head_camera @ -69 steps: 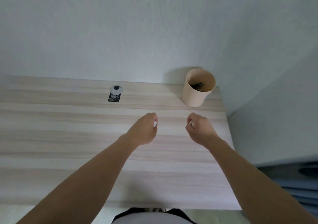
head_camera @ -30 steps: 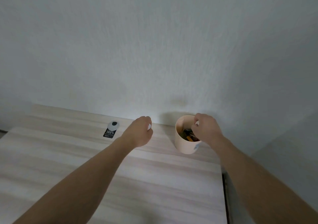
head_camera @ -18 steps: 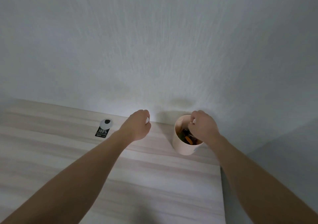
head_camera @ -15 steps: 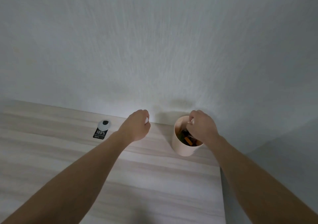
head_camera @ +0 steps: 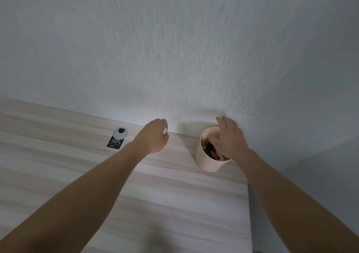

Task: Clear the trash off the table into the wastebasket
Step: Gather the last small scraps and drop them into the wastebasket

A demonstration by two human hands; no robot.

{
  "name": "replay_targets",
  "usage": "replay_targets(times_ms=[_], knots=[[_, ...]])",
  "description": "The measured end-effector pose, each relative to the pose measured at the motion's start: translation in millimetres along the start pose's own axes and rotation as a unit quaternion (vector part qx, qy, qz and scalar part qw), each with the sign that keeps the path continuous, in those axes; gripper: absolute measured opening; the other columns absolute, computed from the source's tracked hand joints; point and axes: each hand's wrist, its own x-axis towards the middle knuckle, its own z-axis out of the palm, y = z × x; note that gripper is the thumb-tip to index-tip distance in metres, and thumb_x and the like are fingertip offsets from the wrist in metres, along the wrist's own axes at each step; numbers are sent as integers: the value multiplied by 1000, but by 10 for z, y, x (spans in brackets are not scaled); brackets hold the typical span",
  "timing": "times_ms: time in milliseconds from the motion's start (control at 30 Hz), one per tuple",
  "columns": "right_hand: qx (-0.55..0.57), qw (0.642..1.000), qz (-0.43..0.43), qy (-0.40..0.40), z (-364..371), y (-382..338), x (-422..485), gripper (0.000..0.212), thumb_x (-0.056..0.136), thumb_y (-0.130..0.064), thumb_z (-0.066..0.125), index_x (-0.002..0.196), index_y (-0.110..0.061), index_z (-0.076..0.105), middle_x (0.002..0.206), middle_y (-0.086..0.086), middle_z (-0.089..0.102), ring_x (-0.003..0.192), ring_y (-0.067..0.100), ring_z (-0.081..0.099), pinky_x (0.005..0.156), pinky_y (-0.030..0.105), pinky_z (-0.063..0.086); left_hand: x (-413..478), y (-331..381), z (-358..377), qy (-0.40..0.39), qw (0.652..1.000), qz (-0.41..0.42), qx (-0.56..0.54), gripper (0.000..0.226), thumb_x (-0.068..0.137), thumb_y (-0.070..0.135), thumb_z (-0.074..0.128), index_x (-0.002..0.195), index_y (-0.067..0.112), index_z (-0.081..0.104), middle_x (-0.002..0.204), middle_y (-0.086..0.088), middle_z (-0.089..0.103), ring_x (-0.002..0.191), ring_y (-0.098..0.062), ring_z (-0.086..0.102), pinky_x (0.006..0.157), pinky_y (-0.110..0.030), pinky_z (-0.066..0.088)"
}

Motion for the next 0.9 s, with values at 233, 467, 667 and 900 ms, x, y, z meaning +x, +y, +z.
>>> replay_targets(times_ms=[233,467,667,900], knots=[[-74,997,-1,-13,-74,10,-130,68,96,-50,31,153,-18,10,162,7,10,149,27,5,119,49,13,-67,102,-99,3,1000,-7,-8,15,85,11,43,73,19,44,77,0,51,65,-18,48,54,-29,36],[-96,995,9,10,-213,107,-348,65,97,-46,28,152,-16,12,161,7,11,149,25,5,120,46,12,-143,326,-107,6,1000,9,2,9,85,12,44,78,15,50,81,-2,54,70,-20,52,59,-33,43],[-79,996,37,31,-365,385,-605,64,98,-47,27,153,-15,12,161,7,12,149,24,5,121,44,9,-149,730,8,-1,999,45,17,7,87,14,47,84,14,53,85,-2,54,76,-22,54,66,-34,47],[-59,995,74,43,-406,843,-875,64,95,-43,34,150,-12,20,158,8,23,146,25,15,119,44,16,-22,1284,336,-27,996,81,30,7,90,18,49,94,18,55,91,0,54,79,-20,53,65,-28,40]])
